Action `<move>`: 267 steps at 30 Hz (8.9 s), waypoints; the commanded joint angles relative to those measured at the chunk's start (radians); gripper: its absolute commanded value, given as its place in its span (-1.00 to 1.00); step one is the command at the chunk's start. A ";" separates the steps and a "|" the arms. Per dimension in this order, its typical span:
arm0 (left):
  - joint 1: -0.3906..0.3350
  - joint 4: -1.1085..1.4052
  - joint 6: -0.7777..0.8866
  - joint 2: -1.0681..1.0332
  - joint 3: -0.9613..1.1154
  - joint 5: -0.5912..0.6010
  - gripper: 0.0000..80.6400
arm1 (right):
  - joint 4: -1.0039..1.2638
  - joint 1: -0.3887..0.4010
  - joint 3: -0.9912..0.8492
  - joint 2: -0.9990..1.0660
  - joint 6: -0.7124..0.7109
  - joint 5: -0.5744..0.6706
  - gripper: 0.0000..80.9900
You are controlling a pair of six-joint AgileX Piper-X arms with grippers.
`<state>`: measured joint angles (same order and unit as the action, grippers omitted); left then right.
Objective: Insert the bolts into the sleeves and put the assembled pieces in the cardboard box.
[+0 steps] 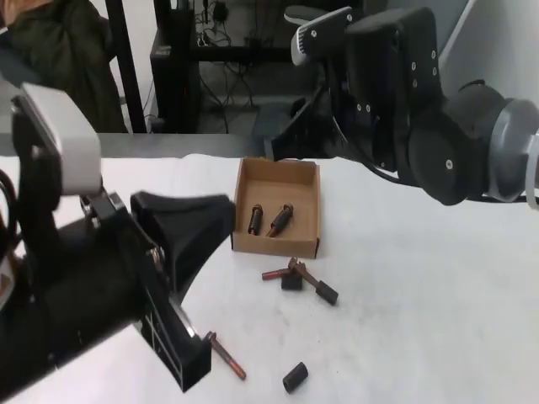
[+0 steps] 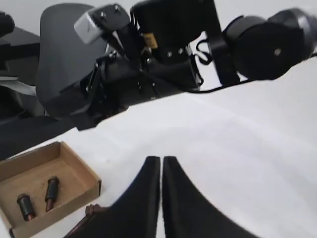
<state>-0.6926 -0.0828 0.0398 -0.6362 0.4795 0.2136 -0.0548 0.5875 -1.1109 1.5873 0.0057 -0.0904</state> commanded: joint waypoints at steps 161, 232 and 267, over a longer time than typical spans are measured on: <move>-0.004 -0.033 0.136 -0.144 0.001 -0.182 -0.95 | -0.652 -0.131 -0.632 0.566 -0.338 0.186 -0.99; 0.119 -0.453 -0.339 -0.935 0.464 0.055 0.60 | -0.793 -0.057 0.264 -0.615 0.017 0.430 -0.03; -0.008 -0.681 -0.486 -1.294 0.773 -0.183 -0.56 | -0.755 -0.057 0.264 -0.615 -0.036 0.477 -0.03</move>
<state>-0.6955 -0.7667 -0.4346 -1.9264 1.2417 0.0407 -0.8227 0.5313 -0.8461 0.9762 -0.0211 0.3738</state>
